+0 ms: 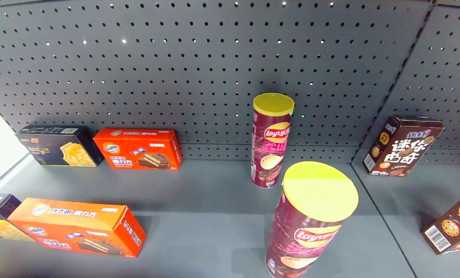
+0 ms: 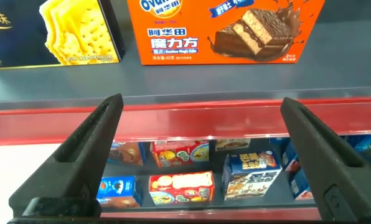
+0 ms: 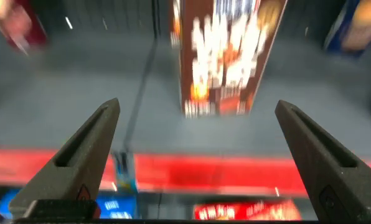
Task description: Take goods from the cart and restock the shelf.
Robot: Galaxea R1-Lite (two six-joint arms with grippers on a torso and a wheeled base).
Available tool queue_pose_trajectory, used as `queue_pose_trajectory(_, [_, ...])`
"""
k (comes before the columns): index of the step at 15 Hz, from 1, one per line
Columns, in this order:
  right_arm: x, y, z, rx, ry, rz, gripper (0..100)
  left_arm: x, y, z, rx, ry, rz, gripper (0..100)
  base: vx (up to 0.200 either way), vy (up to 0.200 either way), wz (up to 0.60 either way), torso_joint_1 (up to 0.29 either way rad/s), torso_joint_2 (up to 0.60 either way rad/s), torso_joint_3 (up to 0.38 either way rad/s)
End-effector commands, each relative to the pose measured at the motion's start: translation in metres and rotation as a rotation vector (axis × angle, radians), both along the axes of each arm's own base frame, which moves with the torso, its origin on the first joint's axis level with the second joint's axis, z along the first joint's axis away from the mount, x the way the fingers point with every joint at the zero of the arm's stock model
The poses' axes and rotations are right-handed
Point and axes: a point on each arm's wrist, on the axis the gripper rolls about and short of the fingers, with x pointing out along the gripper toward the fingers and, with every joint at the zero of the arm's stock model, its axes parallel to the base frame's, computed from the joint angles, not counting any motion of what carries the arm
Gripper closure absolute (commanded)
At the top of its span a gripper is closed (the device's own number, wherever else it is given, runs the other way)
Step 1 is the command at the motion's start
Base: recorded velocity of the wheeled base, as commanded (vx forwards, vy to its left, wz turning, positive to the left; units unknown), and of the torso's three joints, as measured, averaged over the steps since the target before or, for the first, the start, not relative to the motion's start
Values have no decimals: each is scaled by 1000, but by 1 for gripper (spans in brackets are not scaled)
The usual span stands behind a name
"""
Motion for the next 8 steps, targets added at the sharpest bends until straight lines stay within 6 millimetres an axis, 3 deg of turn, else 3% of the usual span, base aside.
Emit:
queue_pose_trajectory(1, [3, 1, 60, -2, -16, 62, 0, 0, 0, 0, 0, -3, 1, 0, 0, 0, 0, 0, 0, 0])
queue_pose_trajectory(3, [13, 4, 82, -65, 8, 188, 0, 0, 0, 0, 0, -3, 1, 0, 0, 0, 0, 0, 0, 0])
queue_pose_trajectory(6, [47, 8, 120, -143, 66, 364, 0, 0, 0, 0, 0, -3, 1, 0, 0, 0, 0, 0, 0, 0])
queue_pose_trajectory(7, [47, 8, 120, -143, 66, 364, 0, 0, 0, 0, 0, -3, 1, 0, 0, 0, 0, 0, 0, 0])
queue_pose_trajectory(8, [70, 10, 138, -166, 94, 422, 0, 0, 0, 0, 0, -3, 1, 0, 0, 0, 0, 0, 0, 0])
